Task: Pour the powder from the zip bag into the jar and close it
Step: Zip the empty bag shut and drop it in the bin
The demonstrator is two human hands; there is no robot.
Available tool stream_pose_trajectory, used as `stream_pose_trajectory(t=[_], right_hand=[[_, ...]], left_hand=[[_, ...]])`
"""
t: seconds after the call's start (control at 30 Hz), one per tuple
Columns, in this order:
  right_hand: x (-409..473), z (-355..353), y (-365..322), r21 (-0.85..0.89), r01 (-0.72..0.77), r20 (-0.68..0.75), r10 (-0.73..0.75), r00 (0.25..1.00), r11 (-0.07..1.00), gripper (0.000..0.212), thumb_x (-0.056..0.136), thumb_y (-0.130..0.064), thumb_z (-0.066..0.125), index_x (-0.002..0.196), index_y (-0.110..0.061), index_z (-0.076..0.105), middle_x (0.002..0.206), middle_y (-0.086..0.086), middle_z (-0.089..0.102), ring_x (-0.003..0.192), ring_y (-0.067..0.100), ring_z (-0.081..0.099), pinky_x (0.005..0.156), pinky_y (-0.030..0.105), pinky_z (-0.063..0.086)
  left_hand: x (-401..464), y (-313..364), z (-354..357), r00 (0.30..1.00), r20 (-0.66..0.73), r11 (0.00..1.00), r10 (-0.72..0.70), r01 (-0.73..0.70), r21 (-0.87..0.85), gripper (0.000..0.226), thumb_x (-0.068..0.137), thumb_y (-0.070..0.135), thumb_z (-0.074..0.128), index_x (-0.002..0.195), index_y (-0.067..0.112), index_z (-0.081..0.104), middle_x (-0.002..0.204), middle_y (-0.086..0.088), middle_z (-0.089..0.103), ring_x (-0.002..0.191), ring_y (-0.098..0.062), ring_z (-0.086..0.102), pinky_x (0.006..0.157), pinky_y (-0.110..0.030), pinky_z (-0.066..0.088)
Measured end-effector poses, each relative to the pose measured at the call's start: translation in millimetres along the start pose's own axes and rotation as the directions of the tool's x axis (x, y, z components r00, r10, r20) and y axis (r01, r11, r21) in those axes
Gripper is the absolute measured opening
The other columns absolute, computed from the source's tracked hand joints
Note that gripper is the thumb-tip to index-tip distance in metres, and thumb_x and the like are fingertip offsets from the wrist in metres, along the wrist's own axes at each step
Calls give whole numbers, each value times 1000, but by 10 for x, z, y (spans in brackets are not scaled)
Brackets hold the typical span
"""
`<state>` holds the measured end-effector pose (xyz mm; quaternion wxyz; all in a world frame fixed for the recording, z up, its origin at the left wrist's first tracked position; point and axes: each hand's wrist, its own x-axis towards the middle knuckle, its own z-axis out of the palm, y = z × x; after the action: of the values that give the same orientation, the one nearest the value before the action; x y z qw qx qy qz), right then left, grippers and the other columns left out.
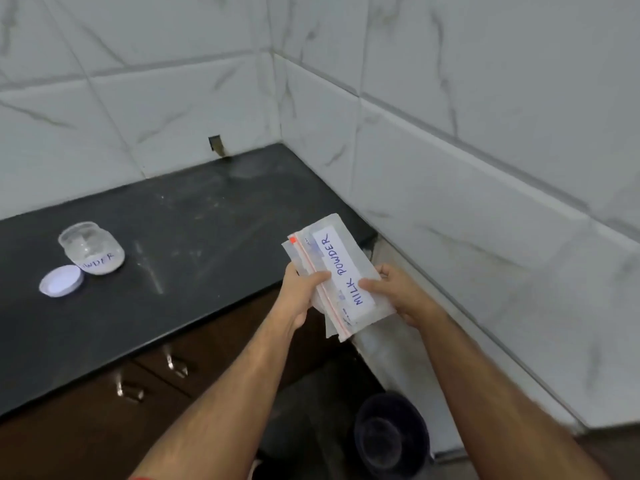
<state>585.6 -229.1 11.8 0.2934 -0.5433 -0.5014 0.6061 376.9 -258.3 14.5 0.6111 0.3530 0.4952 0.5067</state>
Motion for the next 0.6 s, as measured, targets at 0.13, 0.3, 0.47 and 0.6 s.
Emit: stream_pose_trajectory(t=[0.13, 0.3, 0.47, 0.6], right_hand=[[-397, -294, 361, 113, -101, 74, 93, 993, 988, 22, 93, -29, 69, 108, -13, 64, 103, 6, 78, 91, 23, 75, 74, 40, 59], [-690, -418, 865, 272, -122, 8, 124, 992, 954, 34, 92, -14, 69, 124, -4, 63, 113, 14, 75, 103, 35, 73, 91, 56, 57], [-860, -394, 1353, 379, -151, -138, 217, 966, 913, 27, 93, -8, 67, 119, -4, 62, 114, 16, 74, 100, 34, 73, 88, 55, 59], [-890, -391, 1797, 431, -206, -213, 321, 923, 879, 14, 95, -10, 66, 108, -14, 62, 113, 12, 74, 96, 30, 74, 84, 53, 61]], left_hand=[[-253, -312, 336, 988, 48, 987, -145, 140, 83, 47, 87, 5, 71, 130, 14, 54, 121, -9, 72, 108, -29, 71, 93, -58, 55], [-488, -615, 596, 962, 73, 956, -262, 248, 157, 58, 85, 21, 77, 135, 18, 47, 124, -9, 70, 109, -29, 71, 93, -60, 54], [-706, -1133, 615, 880, 50, 861, -473, 449, 240, 59, 84, 28, 77, 133, 21, 45, 120, -9, 72, 104, -26, 73, 92, -53, 57], [-685, -1606, 725, 855, -1, 813, -518, 494, 308, 56, 83, 15, 79, 131, 13, 50, 120, -8, 70, 103, -25, 72, 89, -49, 59]])
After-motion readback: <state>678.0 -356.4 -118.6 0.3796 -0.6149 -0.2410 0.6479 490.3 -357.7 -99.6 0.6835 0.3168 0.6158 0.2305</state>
